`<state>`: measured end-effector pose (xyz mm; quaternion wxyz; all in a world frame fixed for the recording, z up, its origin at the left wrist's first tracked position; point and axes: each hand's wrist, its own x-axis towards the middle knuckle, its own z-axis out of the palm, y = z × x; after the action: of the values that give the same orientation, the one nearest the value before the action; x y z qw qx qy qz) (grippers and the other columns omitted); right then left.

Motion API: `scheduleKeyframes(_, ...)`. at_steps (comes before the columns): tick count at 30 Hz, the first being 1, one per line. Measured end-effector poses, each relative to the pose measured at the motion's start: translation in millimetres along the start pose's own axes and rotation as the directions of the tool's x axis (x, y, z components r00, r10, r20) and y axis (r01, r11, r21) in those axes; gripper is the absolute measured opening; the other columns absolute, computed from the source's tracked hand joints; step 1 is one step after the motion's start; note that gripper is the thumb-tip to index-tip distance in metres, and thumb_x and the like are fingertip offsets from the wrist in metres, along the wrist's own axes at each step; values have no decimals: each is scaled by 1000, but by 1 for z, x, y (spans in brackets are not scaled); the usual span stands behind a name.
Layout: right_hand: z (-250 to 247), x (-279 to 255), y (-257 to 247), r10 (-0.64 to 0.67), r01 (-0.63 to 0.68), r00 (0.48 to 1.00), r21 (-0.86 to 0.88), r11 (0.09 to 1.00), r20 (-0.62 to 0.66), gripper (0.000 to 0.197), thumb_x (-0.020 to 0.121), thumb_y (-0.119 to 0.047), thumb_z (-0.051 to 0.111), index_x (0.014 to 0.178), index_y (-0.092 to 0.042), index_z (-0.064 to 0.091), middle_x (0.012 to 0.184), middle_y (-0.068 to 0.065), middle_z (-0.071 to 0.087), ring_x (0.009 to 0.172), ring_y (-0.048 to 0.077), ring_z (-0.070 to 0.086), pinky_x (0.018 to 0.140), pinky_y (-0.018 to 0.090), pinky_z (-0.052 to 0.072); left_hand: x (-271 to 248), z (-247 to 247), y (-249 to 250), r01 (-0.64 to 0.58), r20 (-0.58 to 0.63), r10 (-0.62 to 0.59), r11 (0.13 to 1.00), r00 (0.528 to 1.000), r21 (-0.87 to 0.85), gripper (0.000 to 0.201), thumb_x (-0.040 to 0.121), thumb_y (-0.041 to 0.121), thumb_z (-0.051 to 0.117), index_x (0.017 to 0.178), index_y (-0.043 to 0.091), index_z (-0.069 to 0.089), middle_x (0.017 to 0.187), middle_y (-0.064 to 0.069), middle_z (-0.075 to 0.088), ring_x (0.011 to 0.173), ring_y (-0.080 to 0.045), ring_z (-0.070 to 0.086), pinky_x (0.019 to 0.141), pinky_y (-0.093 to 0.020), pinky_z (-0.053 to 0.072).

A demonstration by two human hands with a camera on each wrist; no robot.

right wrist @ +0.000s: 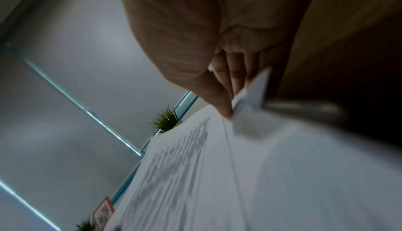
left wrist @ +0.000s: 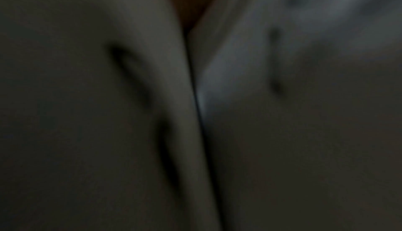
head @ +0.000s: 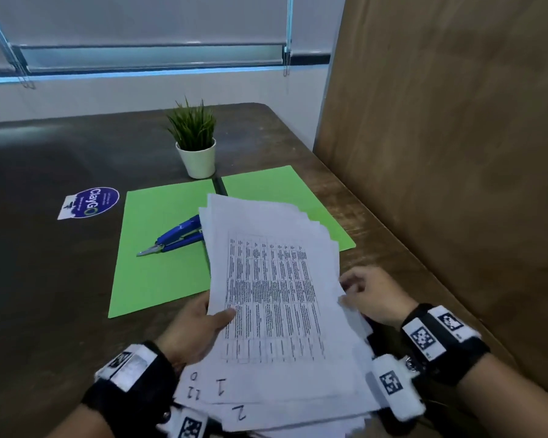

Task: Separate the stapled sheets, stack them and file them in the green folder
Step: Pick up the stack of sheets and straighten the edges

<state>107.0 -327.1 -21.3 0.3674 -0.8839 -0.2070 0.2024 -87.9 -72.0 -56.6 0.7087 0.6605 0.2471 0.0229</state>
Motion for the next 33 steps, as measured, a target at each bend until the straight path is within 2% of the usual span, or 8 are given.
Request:
scheduleKeyframes(4,-22,9,-27,-111,98,985,-97,990,-133,69,71,-27,88,132,-22,56,121,0,61,110,14,60,90,26,50,-9,0,9,-51,71,49,998,996,33,28,98,-5,52,117,12,64,108,-4,76,96,-18,74,82,-23,58)
scheduleKeyframes(9,-77,35,-82,-276,258,952,-141,956,-131,101,64,-42,90,148,-28,36,148,-6,43,136,15,40,114,42,36,0,-15,29,-81,199,25,957,980,280,38,80,52,70,102,21,69,82,-7,51,75,-23,45,72,-37,37)
scheduleKeyframes(15,-92,45,-96,-92,177,935,-225,958,342,13,76,-20,85,83,-14,75,79,-7,77,77,9,73,79,27,58,3,-9,32,-65,365,-89,920,927,387,30,95,38,65,125,32,65,92,-19,65,80,-24,58,75,-39,47)
scheduleKeyframes(18,-85,44,-73,-7,43,934,-94,995,358,22,83,-6,76,63,-3,68,56,5,68,48,14,64,51,22,51,-2,-20,25,42,374,-179,937,910,348,45,85,49,75,124,28,66,119,-29,65,99,-33,59,92,-53,46)
scheduleKeyframes(21,-80,49,-41,105,-76,935,-99,992,339,15,83,-8,77,81,6,71,79,22,73,64,26,66,63,29,51,-10,-38,32,98,363,-220,941,905,323,58,74,43,85,121,14,67,118,-22,70,81,-26,66,76,-38,56)
scheduleKeyframes(26,-82,60,15,238,-225,948,-86,971,210,9,79,-11,81,79,-6,74,77,6,75,69,18,70,72,30,54,-33,-63,27,247,254,-223,967,941,-63,88,39,60,95,109,10,77,102,-18,74,89,-30,72,74,-39,60)
scheduleKeyframes(29,-84,57,37,330,-328,929,-38,944,166,24,76,-19,85,96,-10,75,98,4,77,95,25,71,100,44,51,-44,-58,26,242,173,-224,966,959,-91,80,51,70,87,110,16,77,97,-9,76,93,-31,71,84,-42,56)
scheduleKeyframes(33,-72,47,42,308,-334,917,67,940,252,32,74,-23,85,103,-12,76,104,3,77,100,24,72,103,47,48,-46,-38,19,228,9,-232,948,973,-221,33,92,28,63,113,3,71,110,-9,76,94,-19,75,81,-34,58)
